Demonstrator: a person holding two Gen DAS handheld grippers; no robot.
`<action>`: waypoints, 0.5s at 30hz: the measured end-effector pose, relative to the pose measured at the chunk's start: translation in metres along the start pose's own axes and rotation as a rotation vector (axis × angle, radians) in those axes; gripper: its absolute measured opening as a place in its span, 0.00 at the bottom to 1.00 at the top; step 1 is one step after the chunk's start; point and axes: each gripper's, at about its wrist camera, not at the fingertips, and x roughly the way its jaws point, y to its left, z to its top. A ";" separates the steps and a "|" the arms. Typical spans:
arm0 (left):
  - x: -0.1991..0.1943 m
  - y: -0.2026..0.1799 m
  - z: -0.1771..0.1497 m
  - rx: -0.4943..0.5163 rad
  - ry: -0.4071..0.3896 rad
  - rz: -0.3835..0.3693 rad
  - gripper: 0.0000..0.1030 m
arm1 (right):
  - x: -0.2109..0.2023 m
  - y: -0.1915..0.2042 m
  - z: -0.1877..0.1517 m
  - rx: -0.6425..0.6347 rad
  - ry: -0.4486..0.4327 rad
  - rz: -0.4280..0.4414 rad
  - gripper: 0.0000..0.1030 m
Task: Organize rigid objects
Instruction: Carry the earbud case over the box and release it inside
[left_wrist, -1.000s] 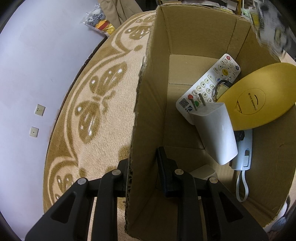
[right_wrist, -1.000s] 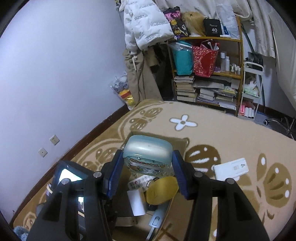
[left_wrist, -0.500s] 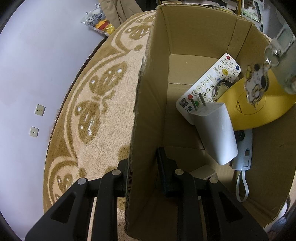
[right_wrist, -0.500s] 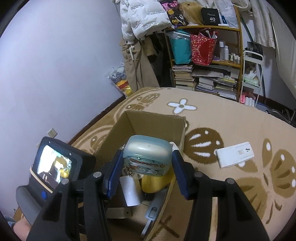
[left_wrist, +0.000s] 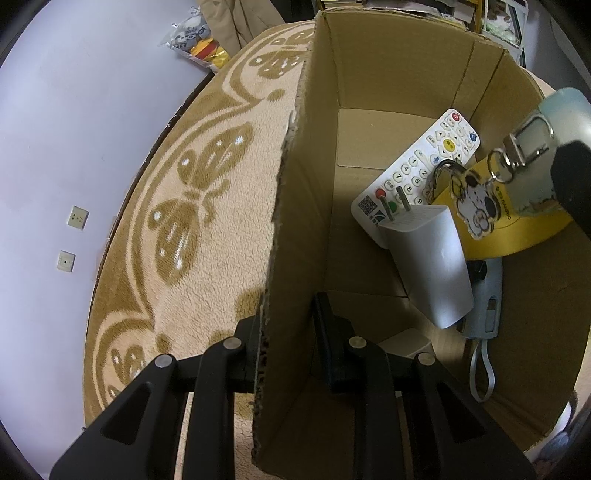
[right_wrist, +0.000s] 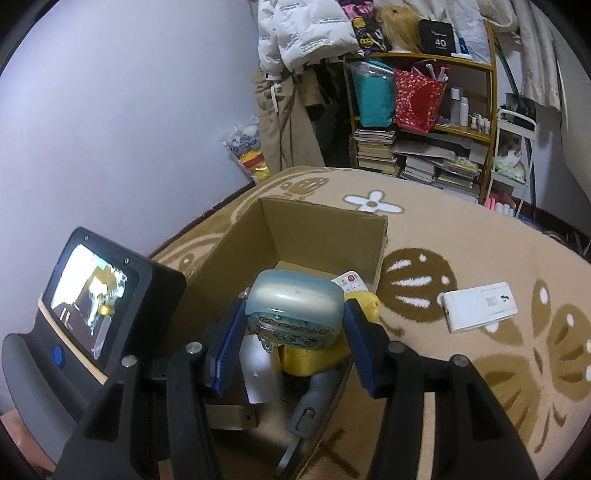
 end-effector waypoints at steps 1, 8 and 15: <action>0.000 0.000 0.000 0.001 0.000 0.001 0.21 | -0.001 0.000 0.000 -0.004 -0.007 -0.007 0.55; 0.000 0.000 -0.001 0.002 0.000 0.008 0.21 | -0.011 -0.007 0.004 0.015 -0.037 -0.042 0.59; 0.000 0.000 0.000 0.004 0.001 0.009 0.21 | -0.016 -0.036 0.009 0.096 -0.080 -0.113 0.90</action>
